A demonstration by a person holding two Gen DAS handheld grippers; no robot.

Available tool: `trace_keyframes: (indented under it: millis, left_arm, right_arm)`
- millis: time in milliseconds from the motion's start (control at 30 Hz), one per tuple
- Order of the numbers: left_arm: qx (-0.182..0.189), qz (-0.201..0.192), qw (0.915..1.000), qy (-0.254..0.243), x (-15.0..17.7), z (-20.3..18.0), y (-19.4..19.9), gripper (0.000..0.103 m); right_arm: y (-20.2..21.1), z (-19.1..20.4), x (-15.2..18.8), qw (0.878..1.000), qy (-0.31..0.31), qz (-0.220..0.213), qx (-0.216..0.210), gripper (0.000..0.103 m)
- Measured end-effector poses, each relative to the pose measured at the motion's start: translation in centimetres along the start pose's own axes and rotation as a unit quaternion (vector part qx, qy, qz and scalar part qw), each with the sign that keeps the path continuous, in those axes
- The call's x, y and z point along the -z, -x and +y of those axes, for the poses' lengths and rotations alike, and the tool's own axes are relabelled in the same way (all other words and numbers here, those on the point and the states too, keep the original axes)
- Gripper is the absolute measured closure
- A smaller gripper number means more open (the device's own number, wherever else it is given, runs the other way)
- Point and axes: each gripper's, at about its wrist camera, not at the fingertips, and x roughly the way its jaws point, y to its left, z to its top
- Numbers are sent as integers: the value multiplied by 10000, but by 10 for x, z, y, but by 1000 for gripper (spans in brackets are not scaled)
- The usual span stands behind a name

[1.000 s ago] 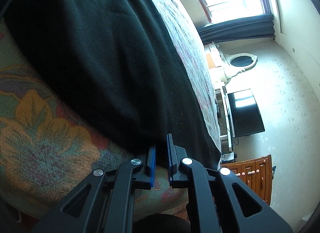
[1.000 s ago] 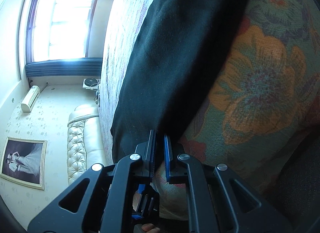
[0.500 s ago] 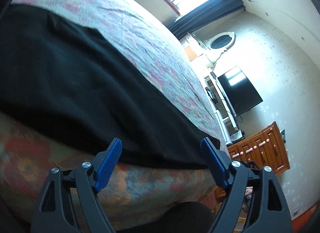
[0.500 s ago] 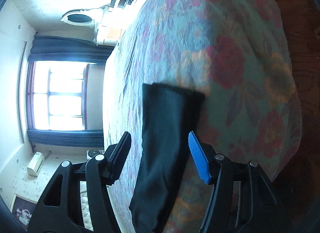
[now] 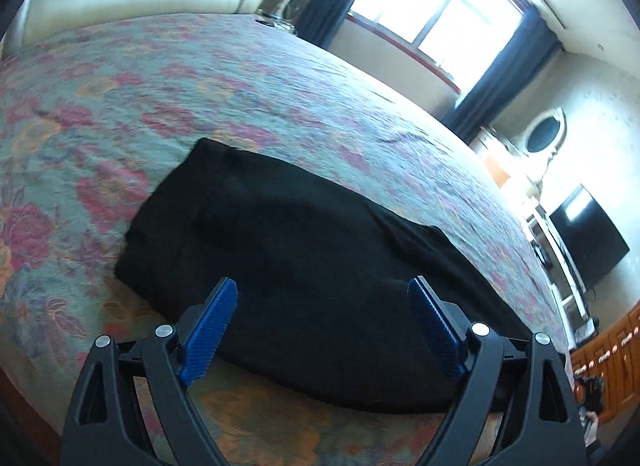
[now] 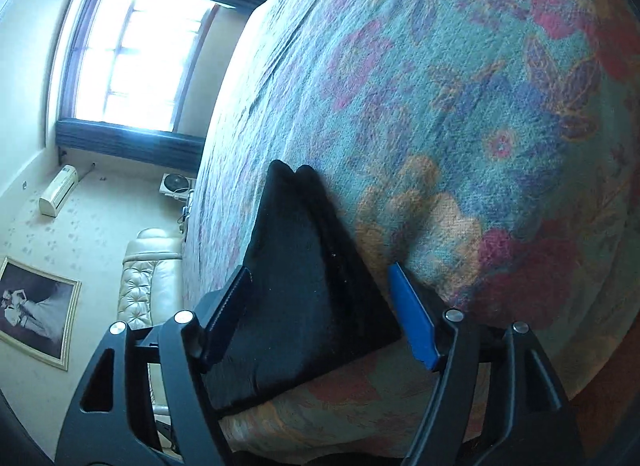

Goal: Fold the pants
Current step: 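Fold the pant leg end over with the right gripper and release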

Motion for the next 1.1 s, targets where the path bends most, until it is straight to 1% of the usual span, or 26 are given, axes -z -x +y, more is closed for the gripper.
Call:
trace_keyframes:
  millis: [67,100,167,233,300,333,367,433,467,500,567,600,633,667,700,733,767,833,900,1000,1033,1067,1100]
  left_arm:
    - [-126,-51,9998,146,-8,17,2,17]
    - [-170,-50,9998,125,-10,21,3,17]
    - [-284,17,9996,-74,-12,27,2,17]
    - [-402,19,9985,-381,-14,26,1,17]
    - [-374,31,9976,-586,-18,27,-2,17]
    - [-372,69,9974,-610,-19,30,-3,17]
    - [-378,99,9976,-575,-21,34,-4,17]
    - [-268,83,9989,-378,-25,43,-3,17]
    - [-211,50,9995,-239,-28,49,0,17]
    - [-170,6,9998,-88,-30,54,3,17]
    - [-84,-88,9996,258,-34,66,10,17]
    - [-9,-114,9991,405,-34,71,13,17]
    - [44,-121,9986,504,-35,76,14,17]
    - [36,-131,9984,553,-36,79,16,17]
    - [-20,-135,9984,552,-36,82,16,17]
    - [-75,-117,9985,522,-36,83,16,17]
    - [-114,-90,9987,479,-36,85,16,17]
    - [-220,-70,9990,392,-35,87,15,17]
    - [-296,-47,9989,373,-34,89,14,17]
    - [-344,28,9985,437,-34,94,9,17]
    - [-359,74,9983,447,-34,96,8,17]
    - [-384,94,9982,441,-35,98,7,17]
    - [-404,101,9982,429,-35,99,6,17]
  right_arm:
    - [-5,-2,0,9990,-76,187,-391,28]
    - [-10,-2,1,9981,-97,342,-504,28]
    - [-18,0,3,9958,-24,621,-676,28]
    - [-23,5,2,9957,59,692,-609,28]
    - [-23,5,-1,9958,13,672,-616,30]
    - [-25,10,-3,9963,31,661,-556,37]
    - [-25,12,-3,9965,71,675,-488,43]
    - [-24,17,-7,9971,170,670,-332,44]
    - [-21,17,-3,9976,223,590,-271,44]
    - [-17,18,-6,9984,256,470,-189,43]
    - [-6,12,-17,9998,193,108,-24,33]
    - [-3,7,-21,9999,58,60,-83,33]
    - [-10,1,-25,9997,-82,156,-146,32]
    - [-13,0,-28,9993,-84,316,-171,28]
    - [-18,3,-29,9980,-27,575,-272,24]
    - [-21,3,-30,9949,9,881,-484,15]
    - [-27,9,-29,9917,70,1129,-615,13]
    - [-37,20,-29,9868,196,1439,-714,13]
    - [-45,26,-31,9867,258,1470,-643,13]
    - [-46,30,-40,9889,273,1322,-623,14]
    - [-46,30,-41,9894,313,1306,-560,18]
    - [-45,28,-42,9892,357,1350,-442,29]
    - [-47,27,-41,9890,394,1399,-255,37]
